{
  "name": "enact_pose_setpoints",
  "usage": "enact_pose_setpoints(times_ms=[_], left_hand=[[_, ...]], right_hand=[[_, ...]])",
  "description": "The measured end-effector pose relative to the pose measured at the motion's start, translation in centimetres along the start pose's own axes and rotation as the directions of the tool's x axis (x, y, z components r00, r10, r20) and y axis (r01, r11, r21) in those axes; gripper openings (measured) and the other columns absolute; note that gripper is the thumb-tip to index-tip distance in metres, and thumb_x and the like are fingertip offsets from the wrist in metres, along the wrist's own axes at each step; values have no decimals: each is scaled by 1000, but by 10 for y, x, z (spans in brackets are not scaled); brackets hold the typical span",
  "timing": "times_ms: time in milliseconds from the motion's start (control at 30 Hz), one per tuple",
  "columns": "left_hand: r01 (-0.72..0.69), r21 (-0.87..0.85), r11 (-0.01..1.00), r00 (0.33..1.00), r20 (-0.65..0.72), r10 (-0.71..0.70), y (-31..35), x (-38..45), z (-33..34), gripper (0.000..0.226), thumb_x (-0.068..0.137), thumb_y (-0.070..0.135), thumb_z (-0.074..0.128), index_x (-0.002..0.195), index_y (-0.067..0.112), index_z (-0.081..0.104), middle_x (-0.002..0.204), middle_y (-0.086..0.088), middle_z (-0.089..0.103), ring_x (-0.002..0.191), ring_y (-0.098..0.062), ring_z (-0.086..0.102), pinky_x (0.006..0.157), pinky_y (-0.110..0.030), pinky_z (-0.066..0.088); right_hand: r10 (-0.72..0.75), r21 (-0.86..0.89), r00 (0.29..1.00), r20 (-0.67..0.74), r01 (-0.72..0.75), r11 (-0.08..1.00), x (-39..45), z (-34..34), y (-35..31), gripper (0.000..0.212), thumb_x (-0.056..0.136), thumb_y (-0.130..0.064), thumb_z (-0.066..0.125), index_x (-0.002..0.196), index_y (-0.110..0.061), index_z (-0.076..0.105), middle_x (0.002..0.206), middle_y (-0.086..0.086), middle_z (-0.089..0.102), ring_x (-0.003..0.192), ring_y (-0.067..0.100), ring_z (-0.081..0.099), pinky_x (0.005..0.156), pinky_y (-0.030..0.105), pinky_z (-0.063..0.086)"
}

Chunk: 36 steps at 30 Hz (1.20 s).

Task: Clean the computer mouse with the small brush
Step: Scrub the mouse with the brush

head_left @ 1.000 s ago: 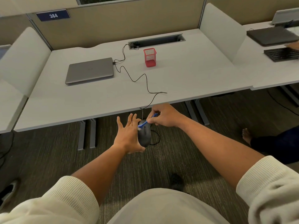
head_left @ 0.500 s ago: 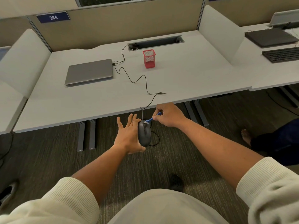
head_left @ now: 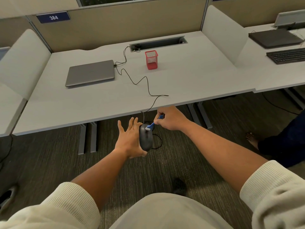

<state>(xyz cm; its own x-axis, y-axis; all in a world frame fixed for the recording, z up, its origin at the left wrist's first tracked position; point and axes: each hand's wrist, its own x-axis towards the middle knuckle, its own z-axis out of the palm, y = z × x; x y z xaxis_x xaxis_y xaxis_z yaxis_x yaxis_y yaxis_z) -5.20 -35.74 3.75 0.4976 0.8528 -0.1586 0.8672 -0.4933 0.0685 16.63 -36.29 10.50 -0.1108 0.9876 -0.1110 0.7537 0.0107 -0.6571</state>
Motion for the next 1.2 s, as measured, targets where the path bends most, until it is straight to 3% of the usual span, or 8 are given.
enact_pose_setpoints(times_ms=[67,233,400,533,700,833,1000,1200], left_hand=[[-3,-10,1000,1000,-10,3,1,1,-1,131,55,77,76,155,20,15,167,-9,7,153,-24,-9,113,-66,-18],[3,8,1000,1000,-8,-2,2,0,-2,132,54,77,76,156,19,15,167,-9,5,153,-23,-11,113,-66,-18],[-5,1,1000,1000,-19,5,4,1,-4,131,54,76,77,155,19,14,167,-9,7,153,-23,-10,113,-66,-17],[0,6,1000,1000,-10,0,4,1,-5,131,54,77,77,155,21,15,167,-8,5,153,-23,-10,113,-67,-15],[-12,2,1000,1000,-23,12,6,1,-6,131,54,76,77,154,20,15,167,-9,7,153,-23,-10,114,-66,-15],[-8,3,1000,1000,-13,8,6,1,-7,130,54,75,78,154,20,15,167,-9,6,153,-23,-10,113,-67,-16],[-16,6,1000,1000,-24,16,7,3,-7,131,54,76,77,154,20,14,167,-10,7,153,-24,-9,113,-66,-16],[-6,26,1000,1000,-17,6,7,7,-5,134,55,77,77,156,20,11,167,-9,3,152,-24,-12,111,-65,-21]], right_hand=[[8,-41,998,-59,-10,999,0,2,-2,8,87,-23,69,81,-21,64,90,-5,72,81,12,64,73,34,54],[28,85,997,76,-35,996,-2,-4,-5,12,83,-21,75,84,-12,66,89,-3,73,81,14,67,75,33,54],[46,-20,994,-96,-48,999,-2,-3,-7,10,88,-23,70,83,-19,63,91,-2,71,81,15,64,66,29,50],[53,121,996,67,-61,991,-5,-5,-7,11,84,-21,73,82,-14,66,88,1,73,75,16,68,75,38,57],[78,2,990,-121,-79,997,-6,-5,-6,8,89,-24,68,88,-17,64,94,0,71,84,18,64,75,37,54],[78,140,994,77,-88,986,-10,-9,-6,10,86,-19,72,83,-16,64,92,5,73,76,16,67,76,37,56],[59,5,993,-104,-59,998,-6,-10,-5,7,89,-22,68,89,-16,65,95,-1,71,84,17,64,77,37,55],[-15,160,999,30,10,987,-5,-12,-7,11,85,-20,74,81,-16,64,89,-1,72,71,11,63,70,34,55]])
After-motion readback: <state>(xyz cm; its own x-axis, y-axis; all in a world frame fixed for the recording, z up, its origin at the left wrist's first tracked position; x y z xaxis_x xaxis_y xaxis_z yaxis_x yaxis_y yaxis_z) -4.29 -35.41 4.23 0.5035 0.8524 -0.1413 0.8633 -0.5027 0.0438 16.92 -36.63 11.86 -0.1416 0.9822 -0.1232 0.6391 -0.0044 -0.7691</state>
